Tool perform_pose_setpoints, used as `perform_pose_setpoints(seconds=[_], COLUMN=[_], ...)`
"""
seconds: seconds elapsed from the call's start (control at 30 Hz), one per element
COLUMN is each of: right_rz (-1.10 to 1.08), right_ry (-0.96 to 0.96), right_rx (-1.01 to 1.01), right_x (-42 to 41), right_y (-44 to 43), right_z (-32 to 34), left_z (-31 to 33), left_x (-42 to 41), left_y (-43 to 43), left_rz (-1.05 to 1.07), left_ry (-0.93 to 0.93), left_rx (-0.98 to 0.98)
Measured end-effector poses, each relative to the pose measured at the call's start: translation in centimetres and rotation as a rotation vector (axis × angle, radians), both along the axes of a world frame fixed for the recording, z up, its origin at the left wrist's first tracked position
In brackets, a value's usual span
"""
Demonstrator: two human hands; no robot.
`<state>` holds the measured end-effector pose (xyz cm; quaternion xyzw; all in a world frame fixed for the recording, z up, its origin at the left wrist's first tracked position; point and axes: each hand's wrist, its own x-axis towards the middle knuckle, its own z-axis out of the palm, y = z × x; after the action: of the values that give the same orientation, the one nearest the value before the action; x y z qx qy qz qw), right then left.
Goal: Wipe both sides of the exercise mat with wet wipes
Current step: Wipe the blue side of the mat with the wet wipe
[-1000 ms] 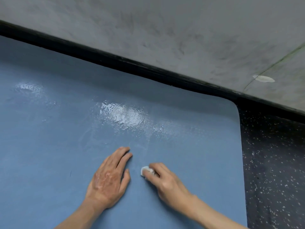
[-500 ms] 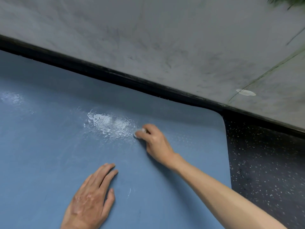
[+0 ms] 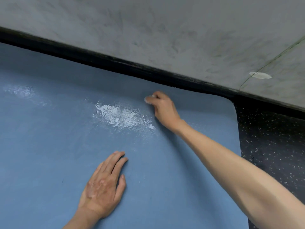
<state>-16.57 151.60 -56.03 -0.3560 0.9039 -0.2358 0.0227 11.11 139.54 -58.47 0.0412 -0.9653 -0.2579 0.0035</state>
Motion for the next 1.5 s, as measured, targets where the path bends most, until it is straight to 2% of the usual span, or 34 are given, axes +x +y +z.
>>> perform_pose_setpoints(seconds=[0.1,0.23,0.3,0.47,0.57,0.67,0.77,0.87,1.0,1.1,1.27,1.5], right_rz=[-0.085,0.029,0.043,-0.132,-0.022,0.145,-0.005,-0.176,-0.107,-0.096,-0.131,-0.172], right_ry=[0.023,0.042,0.035,0.063,0.026,0.014,-0.011,-0.029,0.04,0.084,0.078,0.074], right_rx=[-0.064,-0.099,-0.066,-0.056,-0.09,-0.003,0.011,-0.039,-0.142,-0.133,-0.073,-0.16], right_x=[-1.0,3.2,2.2,-1.4,1.5,0.5,-2.6,-1.7,1.3,1.0,1.0,4.2], right_y=[-0.9,0.8,1.1,-0.6,0.3,1.3,-0.1,-0.8,0.7,0.6,0.4,1.6], right_z=[-0.6,-0.4,-0.2,-0.4,0.0,0.6,0.7,-0.5,-1.0,-0.8,-0.9,-0.9], left_z=[0.1,0.1,0.1,0.1,0.3,0.5,0.7,0.2,-0.4,0.5,1.0,-0.8], left_x=[0.0,0.0,0.0,-0.1,-0.3,-0.3,0.0,0.0,-0.3,-4.1,-15.2,-16.7], left_y=[0.0,0.0,0.0,0.0,-0.1,0.0,-0.1,0.1,0.0,-0.9,-1.8,-1.5], left_rz=[0.011,0.008,0.004,0.003,0.001,0.015,0.026,0.025,-0.016,-0.099,-0.189,-0.168], left_ry=[-0.003,-0.012,-0.018,-0.008,0.006,0.004,0.003,0.037,0.163,0.253,0.302,0.26], left_rx=[0.007,0.005,-0.002,-0.003,0.013,0.032,0.032,0.033,-0.046,-0.15,-0.235,-0.154])
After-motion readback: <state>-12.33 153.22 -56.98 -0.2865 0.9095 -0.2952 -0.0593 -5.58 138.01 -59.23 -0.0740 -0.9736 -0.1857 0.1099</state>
